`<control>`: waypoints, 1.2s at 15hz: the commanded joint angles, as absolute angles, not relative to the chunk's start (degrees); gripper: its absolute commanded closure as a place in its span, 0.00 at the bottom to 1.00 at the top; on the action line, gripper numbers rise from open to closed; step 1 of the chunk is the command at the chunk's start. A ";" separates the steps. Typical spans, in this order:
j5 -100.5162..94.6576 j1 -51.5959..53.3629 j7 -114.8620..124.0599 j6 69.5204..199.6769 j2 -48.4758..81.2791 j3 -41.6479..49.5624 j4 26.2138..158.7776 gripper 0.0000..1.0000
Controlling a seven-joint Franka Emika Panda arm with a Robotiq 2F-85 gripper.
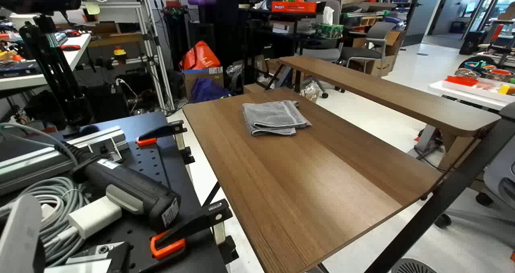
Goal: Move the grey towel to the right
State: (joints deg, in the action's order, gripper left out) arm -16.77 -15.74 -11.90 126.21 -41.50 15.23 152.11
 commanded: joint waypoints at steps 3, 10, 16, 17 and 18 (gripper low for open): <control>-16.57 -15.91 -12.05 126.07 -41.47 15.04 151.88 0.00; -14.57 -10.34 -10.21 129.74 -30.85 11.72 149.81 0.00; -11.29 -3.95 -8.68 139.65 -13.59 7.34 144.99 0.00; -10.72 -3.22 -8.80 141.55 -10.66 6.58 143.92 0.00; -10.17 -2.14 -8.59 143.70 -7.35 5.36 142.86 0.00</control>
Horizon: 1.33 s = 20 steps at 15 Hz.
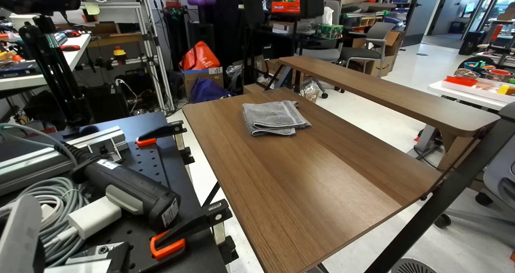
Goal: Move the grey towel to the right
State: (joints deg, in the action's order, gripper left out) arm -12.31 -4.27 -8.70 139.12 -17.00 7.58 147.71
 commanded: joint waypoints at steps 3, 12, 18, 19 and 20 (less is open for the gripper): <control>-9.89 -0.18 -8.89 148.29 0.75 2.44 139.53 0.00; -16.28 6.87 -6.74 154.21 24.96 -2.32 124.00 0.00; -14.11 8.58 -10.15 150.14 40.25 -4.49 106.73 0.00; -13.93 8.72 -10.71 149.62 42.08 -4.88 104.35 0.00; -13.74 8.80 -11.43 149.06 43.88 -5.42 102.14 0.00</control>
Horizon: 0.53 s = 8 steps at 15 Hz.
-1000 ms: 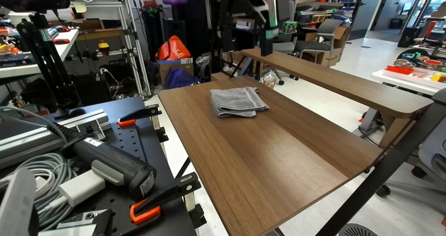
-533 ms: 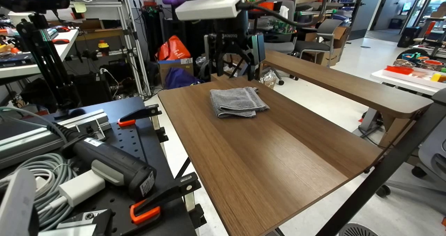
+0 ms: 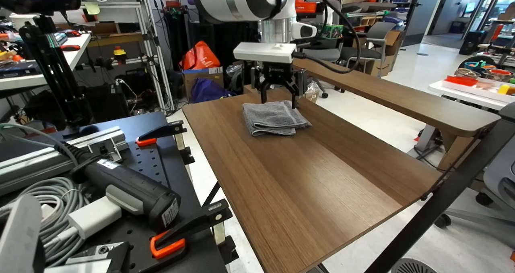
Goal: Move the grey towel to the right
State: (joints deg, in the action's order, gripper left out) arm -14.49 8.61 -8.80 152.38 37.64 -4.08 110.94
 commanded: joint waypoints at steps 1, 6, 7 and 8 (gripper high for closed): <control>-13.77 8.88 -12.12 148.45 45.47 -5.73 100.15 0.00; -12.93 8.02 -15.24 144.26 51.09 -7.28 92.87 0.00; -12.93 8.16 -15.33 143.17 51.92 -7.18 91.66 0.00; -12.90 8.19 -15.55 141.85 52.92 -7.07 90.40 0.00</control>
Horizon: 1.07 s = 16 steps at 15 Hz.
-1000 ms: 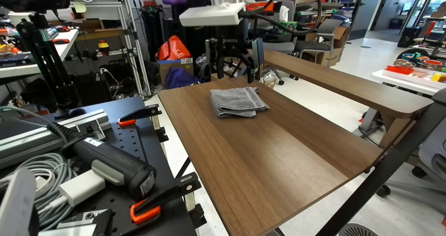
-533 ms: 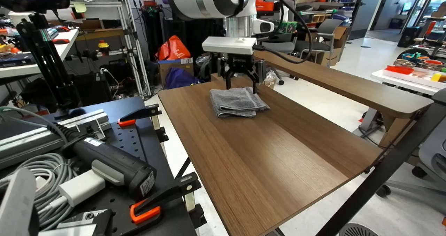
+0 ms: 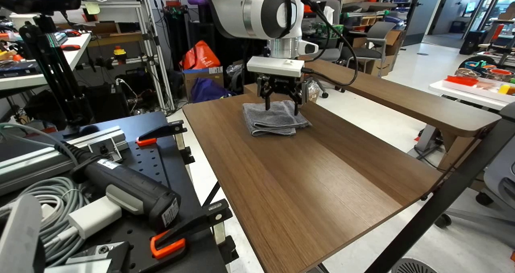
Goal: Move the grey towel to the right
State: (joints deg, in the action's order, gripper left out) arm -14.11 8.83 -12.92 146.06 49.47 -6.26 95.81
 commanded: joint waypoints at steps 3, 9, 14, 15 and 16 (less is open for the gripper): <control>-12.75 8.03 -16.32 138.58 55.70 -7.04 86.97 0.00; -12.91 7.45 -16.14 134.43 58.22 -5.95 83.18 0.00; -11.50 3.36 -15.50 133.25 57.99 -4.25 84.09 0.00; -10.90 2.50 -15.39 132.85 58.00 -4.04 84.23 0.00; -10.33 1.27 -15.41 132.94 58.20 -3.70 84.65 0.00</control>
